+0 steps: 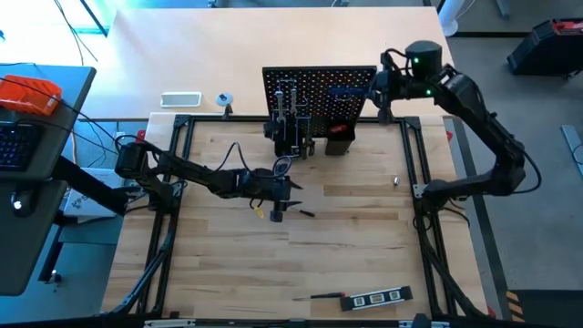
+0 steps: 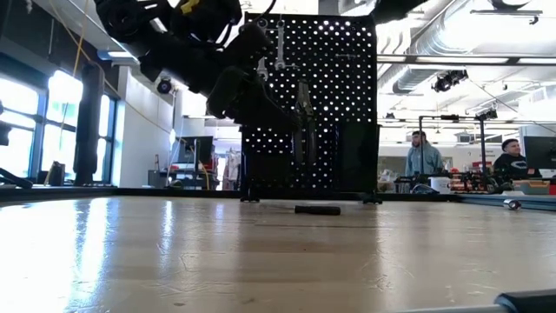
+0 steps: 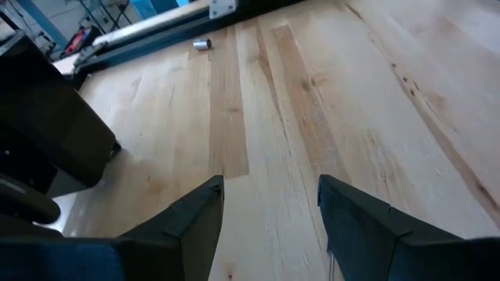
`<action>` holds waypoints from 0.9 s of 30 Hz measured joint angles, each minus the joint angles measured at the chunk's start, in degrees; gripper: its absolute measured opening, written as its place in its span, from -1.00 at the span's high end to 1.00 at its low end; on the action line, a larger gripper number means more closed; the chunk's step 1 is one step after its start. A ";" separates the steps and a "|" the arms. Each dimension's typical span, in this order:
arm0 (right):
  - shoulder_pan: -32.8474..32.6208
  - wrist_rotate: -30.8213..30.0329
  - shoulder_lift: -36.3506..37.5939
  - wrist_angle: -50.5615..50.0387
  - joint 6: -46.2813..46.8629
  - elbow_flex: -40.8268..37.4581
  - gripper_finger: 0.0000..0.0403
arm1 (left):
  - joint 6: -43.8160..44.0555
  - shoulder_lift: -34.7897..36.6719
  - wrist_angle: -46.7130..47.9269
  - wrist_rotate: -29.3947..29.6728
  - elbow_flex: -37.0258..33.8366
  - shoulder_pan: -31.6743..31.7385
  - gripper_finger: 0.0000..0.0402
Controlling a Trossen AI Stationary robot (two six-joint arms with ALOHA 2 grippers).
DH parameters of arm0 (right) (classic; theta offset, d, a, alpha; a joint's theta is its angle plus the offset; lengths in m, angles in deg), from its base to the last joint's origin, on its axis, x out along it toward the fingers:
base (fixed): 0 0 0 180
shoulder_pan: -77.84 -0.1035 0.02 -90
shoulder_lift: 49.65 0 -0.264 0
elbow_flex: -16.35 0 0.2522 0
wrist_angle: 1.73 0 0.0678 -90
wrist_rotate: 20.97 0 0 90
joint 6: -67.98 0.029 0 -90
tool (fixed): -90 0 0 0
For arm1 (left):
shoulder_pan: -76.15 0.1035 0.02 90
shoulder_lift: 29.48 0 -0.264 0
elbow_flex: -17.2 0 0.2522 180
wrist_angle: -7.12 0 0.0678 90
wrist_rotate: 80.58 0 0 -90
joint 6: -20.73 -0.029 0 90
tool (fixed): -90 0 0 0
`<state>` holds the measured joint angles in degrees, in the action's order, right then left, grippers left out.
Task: Hang tools onto peg board
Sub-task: Hang the pick tool on the pegboard
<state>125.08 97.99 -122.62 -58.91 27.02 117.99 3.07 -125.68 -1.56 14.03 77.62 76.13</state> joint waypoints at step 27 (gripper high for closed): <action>-2.35 -5.81 4.49 16.33 6.51 -15.81 0.62 | 2.07 0.02 0.83 -0.51 0.00 -0.45 0.01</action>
<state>122.73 92.17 -118.14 -42.58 33.53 102.18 5.14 -125.66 -0.73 13.52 77.62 75.67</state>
